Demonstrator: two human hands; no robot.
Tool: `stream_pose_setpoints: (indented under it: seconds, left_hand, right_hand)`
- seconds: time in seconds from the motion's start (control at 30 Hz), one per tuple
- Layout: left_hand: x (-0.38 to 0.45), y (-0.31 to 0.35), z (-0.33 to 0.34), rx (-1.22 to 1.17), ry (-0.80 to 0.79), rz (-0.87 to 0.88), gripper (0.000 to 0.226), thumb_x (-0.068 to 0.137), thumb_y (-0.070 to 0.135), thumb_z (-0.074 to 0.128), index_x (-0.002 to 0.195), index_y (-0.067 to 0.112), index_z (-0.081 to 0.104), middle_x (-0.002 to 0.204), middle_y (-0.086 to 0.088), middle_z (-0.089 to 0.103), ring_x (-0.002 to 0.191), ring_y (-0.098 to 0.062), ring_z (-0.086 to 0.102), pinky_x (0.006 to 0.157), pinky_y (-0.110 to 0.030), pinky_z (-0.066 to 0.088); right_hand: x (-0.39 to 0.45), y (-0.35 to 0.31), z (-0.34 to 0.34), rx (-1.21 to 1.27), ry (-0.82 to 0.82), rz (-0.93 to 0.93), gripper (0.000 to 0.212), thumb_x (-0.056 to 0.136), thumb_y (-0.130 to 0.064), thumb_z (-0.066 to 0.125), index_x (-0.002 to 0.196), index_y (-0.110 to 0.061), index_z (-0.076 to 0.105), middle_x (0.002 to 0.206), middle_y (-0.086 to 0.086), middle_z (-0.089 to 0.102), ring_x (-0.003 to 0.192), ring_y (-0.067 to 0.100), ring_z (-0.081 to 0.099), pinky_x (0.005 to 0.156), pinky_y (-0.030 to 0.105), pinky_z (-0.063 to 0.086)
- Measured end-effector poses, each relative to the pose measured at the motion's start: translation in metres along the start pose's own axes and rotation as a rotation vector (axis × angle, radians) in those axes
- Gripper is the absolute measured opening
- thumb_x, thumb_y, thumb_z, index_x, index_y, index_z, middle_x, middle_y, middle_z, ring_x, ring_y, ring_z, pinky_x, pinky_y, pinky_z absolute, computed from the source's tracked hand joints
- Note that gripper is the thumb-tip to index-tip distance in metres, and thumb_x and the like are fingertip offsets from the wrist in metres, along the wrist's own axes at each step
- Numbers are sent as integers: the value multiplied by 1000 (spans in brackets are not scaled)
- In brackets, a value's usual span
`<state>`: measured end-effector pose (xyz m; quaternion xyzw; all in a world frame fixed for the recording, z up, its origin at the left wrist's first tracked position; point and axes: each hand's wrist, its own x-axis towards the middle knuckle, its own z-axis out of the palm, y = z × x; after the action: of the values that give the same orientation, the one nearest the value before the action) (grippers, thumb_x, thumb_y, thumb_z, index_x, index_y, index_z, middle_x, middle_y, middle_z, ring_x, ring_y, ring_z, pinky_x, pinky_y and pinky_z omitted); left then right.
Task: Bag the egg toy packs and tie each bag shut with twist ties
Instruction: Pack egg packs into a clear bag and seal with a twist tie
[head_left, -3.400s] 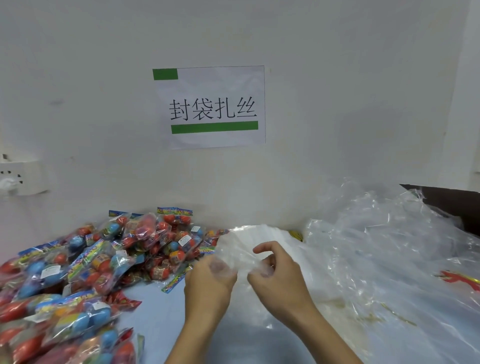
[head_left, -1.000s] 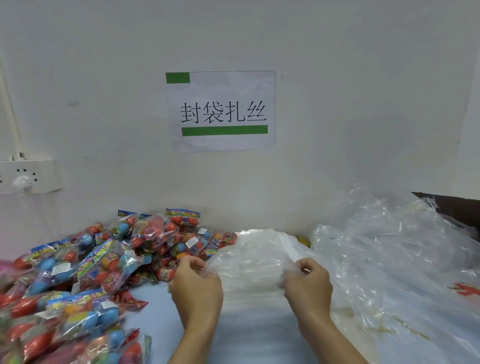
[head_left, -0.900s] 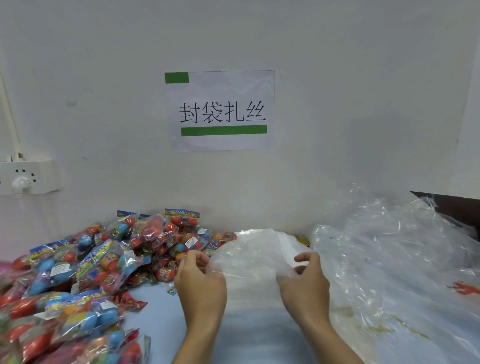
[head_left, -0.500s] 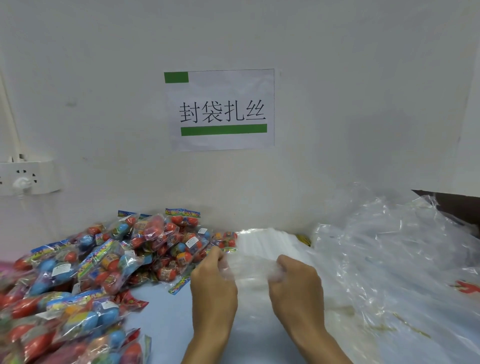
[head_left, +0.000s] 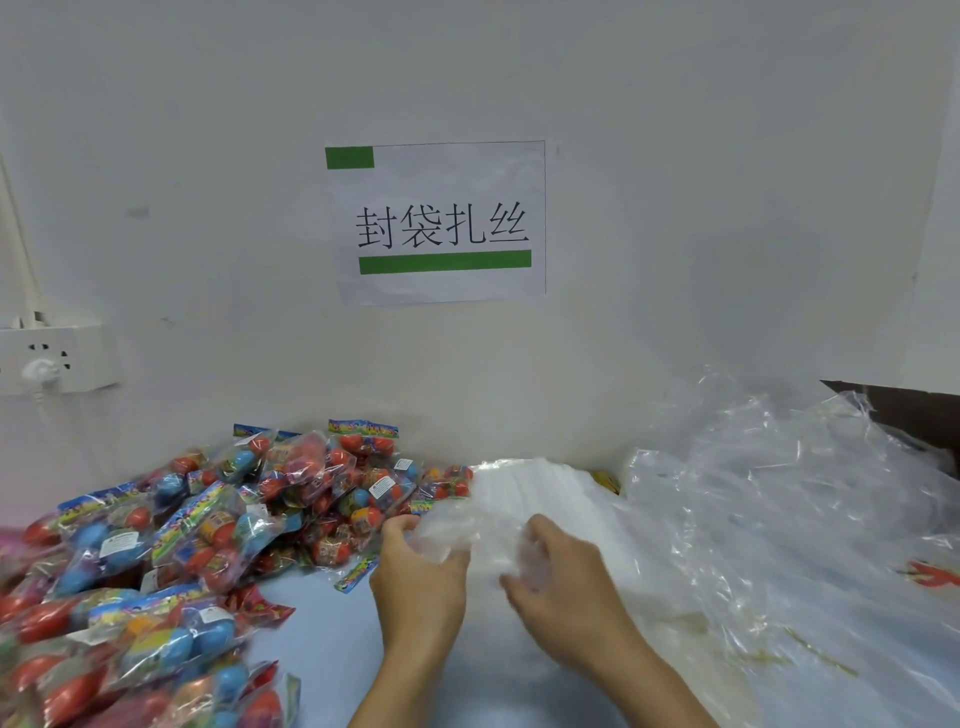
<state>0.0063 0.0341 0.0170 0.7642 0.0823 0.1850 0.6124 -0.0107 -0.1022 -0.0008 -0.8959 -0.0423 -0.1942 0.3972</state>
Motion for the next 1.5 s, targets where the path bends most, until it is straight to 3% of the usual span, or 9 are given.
stream_pose_setpoints:
  seconds: [0.2,0.43,0.63,0.73,0.87,1.2,1.3,1.37,1.5]
  left_hand:
    - [-5,-2,-2,240,45,326,51,82,-17,49,112,19,68,109,3,64,99,-17,58,81,-21,45]
    - [-13,2,5,120,-58,709,74,77,-4,72,133,39,46,128,17,44,115,12,43,88,1,35]
    - [-8,-1,8,5,-97,227,60,73,32,85,114,33,42,115,8,54,100,-9,55,76,-16,42]
    - [-7,-8,10,89,-132,177,26,80,26,79,89,22,55,85,-1,63,71,-10,57,53,-14,39]
    - [-1,-7,4,144,4,181,27,83,11,75,74,20,51,70,0,56,62,-11,49,46,-21,36]
    - [-4,-4,6,135,-312,59,33,81,27,74,97,30,45,89,-3,62,69,-20,66,47,-23,47]
    - [-3,-6,3,119,-265,-83,25,85,12,61,96,23,41,95,-15,65,49,-23,65,40,-27,50]
    - [4,-9,-3,-4,-175,-170,24,88,3,55,98,18,39,93,-17,64,39,-20,63,44,-29,55]
    - [9,-6,-7,-306,-213,-307,27,88,-3,51,105,18,44,104,-16,64,75,-29,74,53,-26,56]
  right_hand:
    - [-3,0,2,-260,76,-52,85,80,-50,70,146,-45,16,138,-18,27,126,12,34,101,34,41]
    - [-2,-9,2,64,273,63,14,85,-16,63,78,-24,55,70,-7,63,66,9,58,61,25,49]
    - [2,-9,-2,365,408,238,16,83,-16,71,81,-23,57,68,-2,68,63,12,65,64,34,58]
    - [-1,-11,6,309,307,226,22,83,-26,75,80,-27,53,72,-7,66,67,5,62,61,15,50]
    - [2,-4,-3,178,417,303,23,84,-22,68,69,-19,51,63,-5,58,60,12,51,53,27,39]
    - [6,9,-23,237,527,380,15,87,-10,63,82,-19,53,74,2,60,68,22,57,60,36,44]
    - [3,5,-15,326,288,274,28,84,-15,72,99,-29,53,88,-4,63,76,21,65,74,41,57]
    - [-2,2,-4,311,92,130,50,82,-18,77,115,-39,47,104,-15,61,87,4,64,77,19,54]
    - [-3,5,5,223,163,44,61,88,-17,73,132,-42,39,118,-15,57,96,5,62,86,24,50]
